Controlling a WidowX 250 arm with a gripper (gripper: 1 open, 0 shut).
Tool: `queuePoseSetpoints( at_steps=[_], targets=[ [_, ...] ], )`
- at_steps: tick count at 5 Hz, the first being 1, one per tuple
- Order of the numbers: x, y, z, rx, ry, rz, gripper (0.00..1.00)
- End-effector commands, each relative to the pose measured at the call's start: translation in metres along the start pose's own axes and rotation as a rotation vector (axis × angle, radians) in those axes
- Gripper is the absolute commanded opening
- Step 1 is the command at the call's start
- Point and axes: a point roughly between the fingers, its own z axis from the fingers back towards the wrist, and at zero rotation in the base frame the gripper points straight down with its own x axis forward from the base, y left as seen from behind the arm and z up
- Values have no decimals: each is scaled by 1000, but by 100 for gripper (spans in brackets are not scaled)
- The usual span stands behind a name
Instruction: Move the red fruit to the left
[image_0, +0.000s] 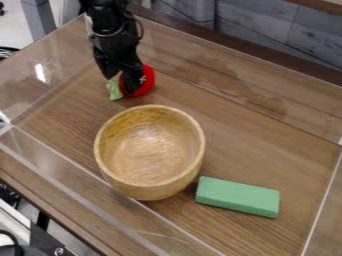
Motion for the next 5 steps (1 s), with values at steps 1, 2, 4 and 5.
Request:
queuePoseSetpoints(
  at_steps=[1,2,4,5],
  targets=[
    [5,11,10,34,-43,40,100],
    [0,13,8,38,-46,72,100],
    [11,16,8,0,-76,-4,100],
    [20,13,12,2,-82,55,100]
  ],
)
